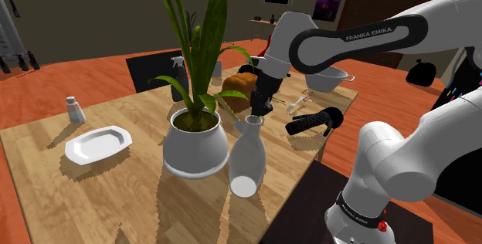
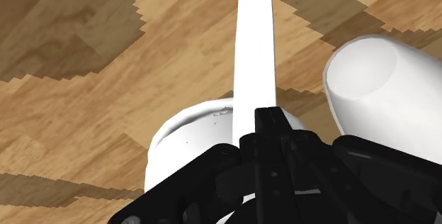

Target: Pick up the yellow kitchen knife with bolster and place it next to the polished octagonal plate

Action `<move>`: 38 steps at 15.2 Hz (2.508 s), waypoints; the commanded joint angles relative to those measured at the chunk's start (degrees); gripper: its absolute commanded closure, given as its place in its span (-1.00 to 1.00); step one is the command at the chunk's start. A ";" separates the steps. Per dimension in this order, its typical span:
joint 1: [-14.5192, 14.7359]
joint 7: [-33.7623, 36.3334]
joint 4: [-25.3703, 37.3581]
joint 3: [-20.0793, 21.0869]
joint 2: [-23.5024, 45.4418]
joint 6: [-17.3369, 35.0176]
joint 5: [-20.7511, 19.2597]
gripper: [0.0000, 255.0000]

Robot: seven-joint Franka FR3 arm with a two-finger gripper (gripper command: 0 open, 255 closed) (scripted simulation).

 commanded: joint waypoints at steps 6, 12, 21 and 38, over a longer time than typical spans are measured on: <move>0.10 -10.33 -22.09 -13.15 -19.71 22.15 9.48 -1.00; 4.84 -11.48 -22.79 -14.84 -14.13 29.63 11.42 -1.00; 4.84 -11.47 -22.79 -14.84 -14.14 29.61 11.41 1.00; 2.49 -7.20 -18.16 -10.76 -17.72 21.21 10.41 1.00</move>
